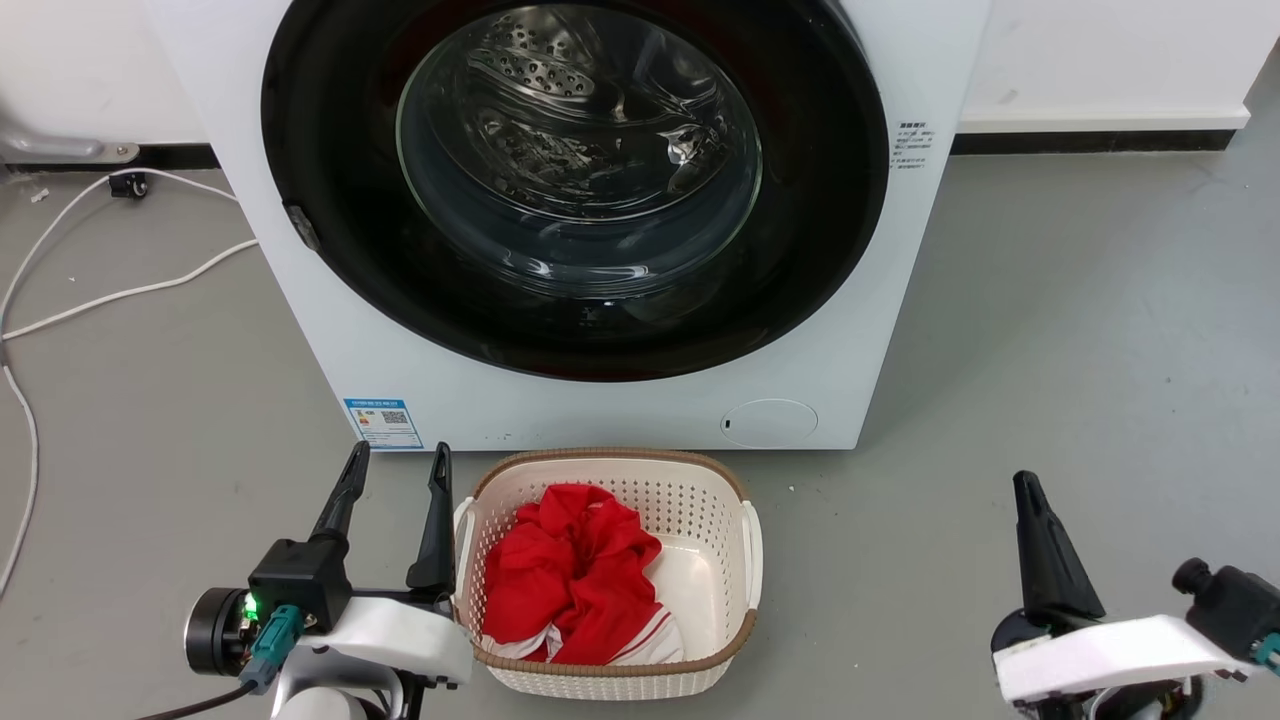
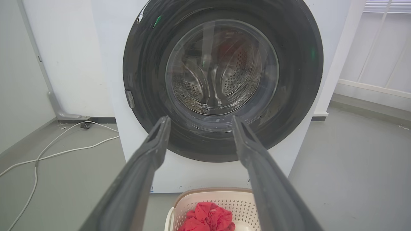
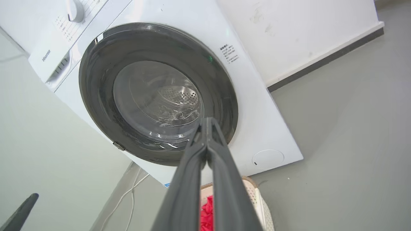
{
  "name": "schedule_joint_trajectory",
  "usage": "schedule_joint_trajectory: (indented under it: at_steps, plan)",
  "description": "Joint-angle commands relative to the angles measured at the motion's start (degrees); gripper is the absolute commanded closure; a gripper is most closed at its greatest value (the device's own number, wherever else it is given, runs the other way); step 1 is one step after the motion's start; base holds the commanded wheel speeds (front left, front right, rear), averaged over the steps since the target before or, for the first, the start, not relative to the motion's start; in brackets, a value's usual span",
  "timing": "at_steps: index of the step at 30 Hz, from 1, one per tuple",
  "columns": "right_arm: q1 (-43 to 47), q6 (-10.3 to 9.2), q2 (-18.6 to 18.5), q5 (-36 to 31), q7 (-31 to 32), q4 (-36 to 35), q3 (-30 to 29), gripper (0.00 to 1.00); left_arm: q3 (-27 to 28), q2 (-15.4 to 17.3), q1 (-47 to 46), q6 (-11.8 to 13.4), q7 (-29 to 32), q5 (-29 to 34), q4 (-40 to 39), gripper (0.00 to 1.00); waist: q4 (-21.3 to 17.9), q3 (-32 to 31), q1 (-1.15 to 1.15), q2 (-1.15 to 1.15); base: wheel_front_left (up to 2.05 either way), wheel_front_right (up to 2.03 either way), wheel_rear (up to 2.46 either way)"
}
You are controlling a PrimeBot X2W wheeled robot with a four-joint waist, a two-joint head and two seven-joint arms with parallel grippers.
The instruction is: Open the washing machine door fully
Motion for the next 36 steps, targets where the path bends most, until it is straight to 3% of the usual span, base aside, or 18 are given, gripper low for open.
schedule_joint_trajectory:
  at_steps: [1,9,15,18,26,36]
  plan:
    - [-1.1,-0.02,0.2,4.8,-0.6,0.5,0.6,1.0,0.1,0.0,-0.8,-0.3,-0.2,-0.2,-0.1,0.0,0.0,0.0,0.0,0.0,0.0,0.0,0.0]
    - [-2.6,-0.01,0.2,38.0,-1.4,0.5,3.9,1.0,0.0,0.0,-0.9,-0.3,-0.2,-0.5,-0.5,0.0,0.1,0.5,0.0,0.0,0.0,0.0,0.0]
    - [-5.0,-0.01,0.1,55.1,-0.9,-1.4,2.5,1.0,-0.1,-0.1,-1.4,0.1,-0.2,-0.7,-1.3,0.0,0.0,2.1,0.0,0.0,0.0,0.0,0.0]
    - [-7.2,-0.01,0.0,60.5,0.2,-0.8,-0.3,1.0,0.0,-0.2,-2.2,0.2,-0.2,-0.8,-1.9,0.0,0.0,3.2,0.0,0.0,0.0,0.0,0.0]
    - [-19.1,-0.01,-7.2,68.9,4.8,7.7,-4.7,1.0,-0.2,-0.2,-3.7,0.2,-0.2,-1.0,-3.7,0.0,0.3,7.0,0.0,0.0,0.0,0.0,0.0]
    - [-36.6,-0.01,-15.6,70.4,10.7,20.1,0.0,1.0,-1.3,-0.4,-7.1,-0.5,-0.2,-1.4,-5.2,0.0,2.1,13.1,0.0,0.0,0.0,0.0,0.0]
